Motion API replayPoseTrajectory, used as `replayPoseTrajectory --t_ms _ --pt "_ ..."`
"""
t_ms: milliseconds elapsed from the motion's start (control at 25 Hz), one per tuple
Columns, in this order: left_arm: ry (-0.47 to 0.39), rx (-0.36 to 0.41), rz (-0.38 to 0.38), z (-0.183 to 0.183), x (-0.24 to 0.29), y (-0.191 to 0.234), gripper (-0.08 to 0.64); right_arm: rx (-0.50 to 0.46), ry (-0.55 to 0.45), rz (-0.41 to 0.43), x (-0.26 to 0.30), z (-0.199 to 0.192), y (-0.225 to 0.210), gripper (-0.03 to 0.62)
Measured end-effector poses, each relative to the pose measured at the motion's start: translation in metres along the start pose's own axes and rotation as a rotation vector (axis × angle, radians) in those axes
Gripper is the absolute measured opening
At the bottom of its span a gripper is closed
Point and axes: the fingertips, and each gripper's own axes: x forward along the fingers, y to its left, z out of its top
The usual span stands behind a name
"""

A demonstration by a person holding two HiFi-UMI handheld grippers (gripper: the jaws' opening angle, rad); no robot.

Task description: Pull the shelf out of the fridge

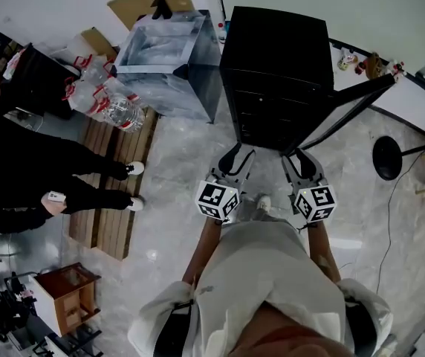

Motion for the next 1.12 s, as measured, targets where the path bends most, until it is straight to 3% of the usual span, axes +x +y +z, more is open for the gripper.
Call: replayPoseTrajectory --t_ms 520,1120 --pt "0.026 -0.055 0.065 -0.019 0.046 0.029 0.175 0.039 0.037 0.053 0.045 -0.008 -0.039 0.171" --pt "0.095 -0.175 -0.007 -0.056 0.101 0.085 0.175 0.188 0.048 -0.062 0.1 -0.035 -0.071 0.172"
